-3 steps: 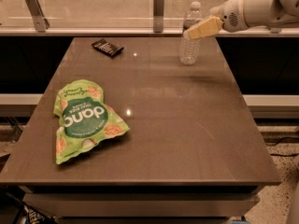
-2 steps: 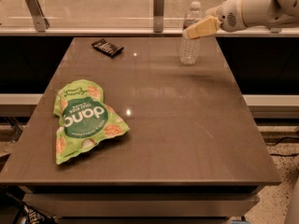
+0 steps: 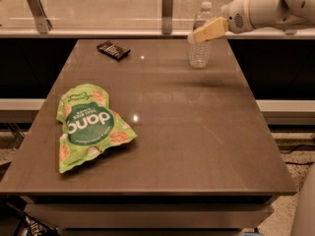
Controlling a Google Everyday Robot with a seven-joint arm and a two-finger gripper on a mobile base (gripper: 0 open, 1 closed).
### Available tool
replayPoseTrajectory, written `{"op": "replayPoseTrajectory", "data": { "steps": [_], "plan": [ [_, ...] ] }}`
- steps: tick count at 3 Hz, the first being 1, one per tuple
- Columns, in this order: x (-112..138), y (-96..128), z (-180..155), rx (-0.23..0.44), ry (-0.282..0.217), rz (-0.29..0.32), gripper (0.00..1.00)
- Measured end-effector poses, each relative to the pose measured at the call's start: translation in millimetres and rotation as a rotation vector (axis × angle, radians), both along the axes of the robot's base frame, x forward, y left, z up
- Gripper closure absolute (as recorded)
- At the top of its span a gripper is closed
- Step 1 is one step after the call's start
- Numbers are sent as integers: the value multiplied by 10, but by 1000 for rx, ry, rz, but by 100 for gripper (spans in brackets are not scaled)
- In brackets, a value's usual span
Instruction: Move water bottle near green rice chip bag
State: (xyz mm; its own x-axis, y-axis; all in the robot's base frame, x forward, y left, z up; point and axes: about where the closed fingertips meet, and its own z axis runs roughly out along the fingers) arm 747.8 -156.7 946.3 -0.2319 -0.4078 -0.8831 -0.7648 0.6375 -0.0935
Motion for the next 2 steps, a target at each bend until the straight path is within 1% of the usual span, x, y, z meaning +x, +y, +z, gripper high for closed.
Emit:
{"op": "replayPoseTrajectory", "data": {
  "steps": [1, 2],
  "plan": [
    [89, 75, -35, 1, -4, 17, 0],
    [96, 102, -52, 2, -1, 21, 16]
  ]
}}
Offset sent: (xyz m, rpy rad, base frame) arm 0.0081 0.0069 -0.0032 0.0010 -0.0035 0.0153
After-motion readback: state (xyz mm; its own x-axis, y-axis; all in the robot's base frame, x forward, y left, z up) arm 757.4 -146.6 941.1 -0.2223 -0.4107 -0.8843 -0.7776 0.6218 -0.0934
